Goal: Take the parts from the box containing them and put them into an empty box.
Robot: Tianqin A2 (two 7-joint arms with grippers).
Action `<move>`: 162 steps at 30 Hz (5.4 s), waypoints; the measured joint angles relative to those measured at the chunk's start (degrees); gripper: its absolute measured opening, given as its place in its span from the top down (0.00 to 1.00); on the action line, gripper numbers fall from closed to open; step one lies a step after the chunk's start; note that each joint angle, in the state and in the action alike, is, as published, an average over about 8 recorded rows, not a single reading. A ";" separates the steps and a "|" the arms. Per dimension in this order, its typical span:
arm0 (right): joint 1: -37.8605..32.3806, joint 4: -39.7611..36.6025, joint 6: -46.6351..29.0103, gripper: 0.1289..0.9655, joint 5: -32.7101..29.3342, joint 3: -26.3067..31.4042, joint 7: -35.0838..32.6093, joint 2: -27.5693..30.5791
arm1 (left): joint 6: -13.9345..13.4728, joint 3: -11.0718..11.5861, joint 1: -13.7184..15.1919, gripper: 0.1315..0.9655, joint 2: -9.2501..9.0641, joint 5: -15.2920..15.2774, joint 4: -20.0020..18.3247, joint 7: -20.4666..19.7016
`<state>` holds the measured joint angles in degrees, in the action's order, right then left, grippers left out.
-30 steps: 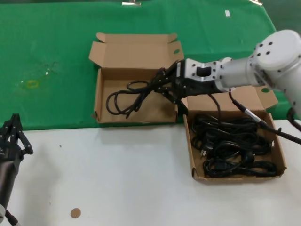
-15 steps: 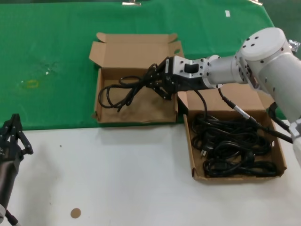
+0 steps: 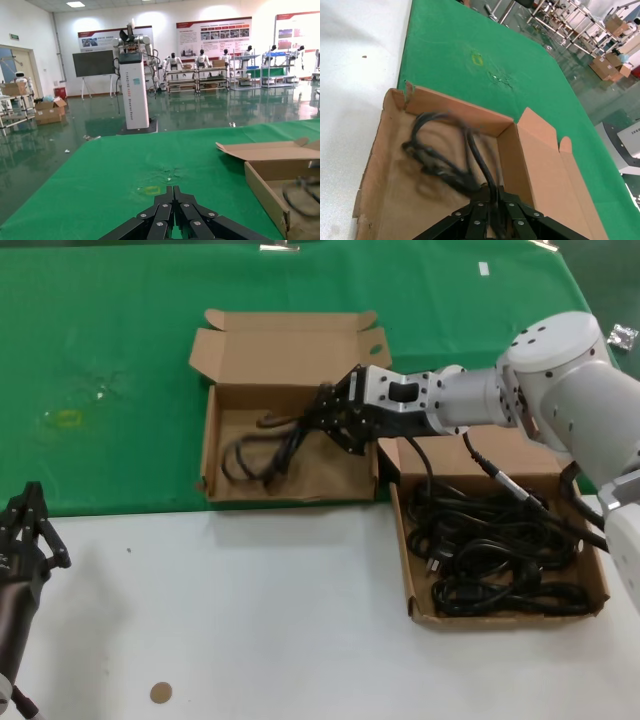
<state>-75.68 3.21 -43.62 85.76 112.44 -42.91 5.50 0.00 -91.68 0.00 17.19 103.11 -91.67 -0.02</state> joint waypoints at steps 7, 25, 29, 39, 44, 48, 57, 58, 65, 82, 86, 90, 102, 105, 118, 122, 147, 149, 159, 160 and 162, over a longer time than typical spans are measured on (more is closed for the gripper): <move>-0.04 -0.90 0.56 0.91 0.20 -0.81 -0.97 -0.34 | 0.00 0.00 0.00 0.98 0.00 0.00 0.00 0.00; 4.65 12.08 -1.66 0.65 -2.88 1.48 8.53 4.01 | 0.00 0.00 0.00 0.98 0.00 0.00 0.00 0.00; 6.79 17.53 -2.17 0.52 -4.12 2.65 12.46 5.65 | 0.00 0.00 0.00 0.97 0.00 0.00 0.00 0.00; 11.20 22.68 0.40 0.26 -3.10 1.51 14.93 6.31 | 0.00 0.00 0.00 0.93 0.00 0.00 0.00 0.00; 15.30 26.85 3.15 0.20 -1.80 0.09 16.71 6.65 | 0.00 0.00 0.00 0.88 0.00 0.00 0.00 0.00; 18.92 30.54 5.57 0.15 -0.65 -1.16 18.28 6.95 | 0.00 0.00 0.00 0.88 0.00 0.01 0.00 0.00; 27.08 38.86 11.04 0.04 1.94 -3.98 21.82 7.63 | 0.00 0.00 0.00 0.71 0.00 0.01 0.00 0.00; 28.00 39.81 11.66 0.03 2.23 -4.29 22.22 7.71 | 0.00 0.00 0.00 0.68 0.00 0.00 0.00 0.00; 34.33 46.27 15.91 0.00 4.24 -6.48 24.97 8.24 | 0.00 0.00 0.00 0.45 0.00 0.01 0.00 0.00; 49.93 62.14 26.33 0.00 9.18 -11.85 31.71 9.54 | 0.00 0.00 0.00 0.14 0.00 0.01 0.00 0.03; 53.62 65.91 28.81 0.00 10.35 -13.13 33.30 9.85 | 0.00 0.00 0.00 0.07 0.00 0.01 0.00 0.02; 57.27 69.67 31.28 0.00 11.52 -14.40 34.90 10.15 | 0.00 0.00 0.00 0.04 0.00 0.02 0.00 0.02; 68.22 80.84 38.62 0.00 14.99 -18.19 39.66 11.06 | 0.00 0.00 0.00 0.00 0.00 0.02 0.00 0.02; 70.78 83.45 40.33 0.00 15.81 -19.07 40.78 11.28 | 0.00 0.00 0.00 0.00 0.00 0.02 0.00 0.02; 73.38 86.12 42.08 0.00 16.64 -19.97 41.92 11.49 | 0.00 0.00 0.00 0.00 0.00 0.02 0.00 0.02; 73.38 86.12 42.08 0.00 16.64 -19.97 41.92 11.50 | 0.00 0.00 0.00 0.00 0.00 0.02 0.00 0.02; 73.38 86.12 42.08 0.00 16.64 -19.97 41.92 11.49 | 0.00 0.00 0.00 0.00 0.00 0.02 0.00 0.02; 73.38 86.12 42.08 0.00 16.64 -19.97 41.92 11.49 | 0.00 0.00 0.00 0.00 0.00 0.02 0.00 0.02; 73.38 86.12 42.08 0.00 16.64 -19.97 41.92 11.49 | 0.00 0.00 0.00 0.00 0.00 0.02 0.00 0.02; 73.38 86.12 42.08 0.00 16.64 -19.97 41.92 11.49 | 0.00 0.00 0.00 0.00 0.00 0.02 0.00 0.02; 73.38 86.12 42.08 0.00 16.64 -19.97 41.92 11.49 | 0.00 0.00 0.00 0.00 0.00 0.02 0.00 0.02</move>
<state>-2.30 89.33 -1.54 102.40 92.47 -1.00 17.00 0.00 -91.67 0.00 17.19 103.13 -91.67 0.00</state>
